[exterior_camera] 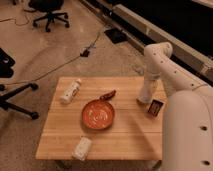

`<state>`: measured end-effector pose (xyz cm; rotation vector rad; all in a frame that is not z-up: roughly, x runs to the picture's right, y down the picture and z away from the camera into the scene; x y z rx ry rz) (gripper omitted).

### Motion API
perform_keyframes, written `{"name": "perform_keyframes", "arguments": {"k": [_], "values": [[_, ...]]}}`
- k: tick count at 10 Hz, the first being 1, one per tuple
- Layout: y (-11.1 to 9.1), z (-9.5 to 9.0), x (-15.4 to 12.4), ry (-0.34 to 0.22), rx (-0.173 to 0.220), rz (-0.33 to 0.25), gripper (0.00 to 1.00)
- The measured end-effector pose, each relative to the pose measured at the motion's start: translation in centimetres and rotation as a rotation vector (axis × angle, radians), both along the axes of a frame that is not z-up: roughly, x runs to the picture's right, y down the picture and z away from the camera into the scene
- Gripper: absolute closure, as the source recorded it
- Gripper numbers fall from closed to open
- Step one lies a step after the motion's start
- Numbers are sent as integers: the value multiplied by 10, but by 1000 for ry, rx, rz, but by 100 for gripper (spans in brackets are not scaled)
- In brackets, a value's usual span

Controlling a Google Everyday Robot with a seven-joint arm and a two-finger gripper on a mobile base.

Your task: Place the ceramic cup over the eraser

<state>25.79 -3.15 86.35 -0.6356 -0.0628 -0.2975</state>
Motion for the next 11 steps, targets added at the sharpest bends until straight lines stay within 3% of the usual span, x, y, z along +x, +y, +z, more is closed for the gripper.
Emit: {"name": "perform_keyframes", "arguments": {"k": [2, 6, 11], "values": [[-23, -30, -13, -42, 33, -16, 93], [-55, -85, -29, -69, 75, -61, 93], [-45, -138, -4, 5, 77, -92, 93]]}}
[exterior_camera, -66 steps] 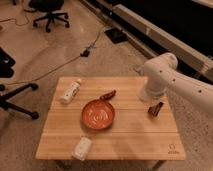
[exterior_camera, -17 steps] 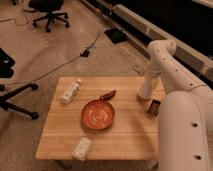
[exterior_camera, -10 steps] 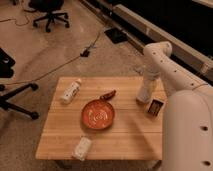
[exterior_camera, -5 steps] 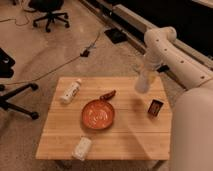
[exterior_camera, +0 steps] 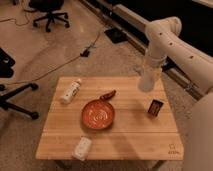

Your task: Place the ceramic cup over the eraser

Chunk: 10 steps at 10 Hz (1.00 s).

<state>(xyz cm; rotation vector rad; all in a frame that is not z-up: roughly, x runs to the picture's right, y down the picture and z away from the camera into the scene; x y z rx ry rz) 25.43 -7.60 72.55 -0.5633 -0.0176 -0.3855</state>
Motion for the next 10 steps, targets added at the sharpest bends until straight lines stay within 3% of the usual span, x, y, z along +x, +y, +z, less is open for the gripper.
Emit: {"name": "perform_keyframes", "arguments": {"k": [4, 6, 10], "values": [[13, -25, 34, 48, 1, 29, 93], [29, -33, 45, 64, -29, 35, 93], [73, -20, 53, 73, -105, 43, 93]]}}
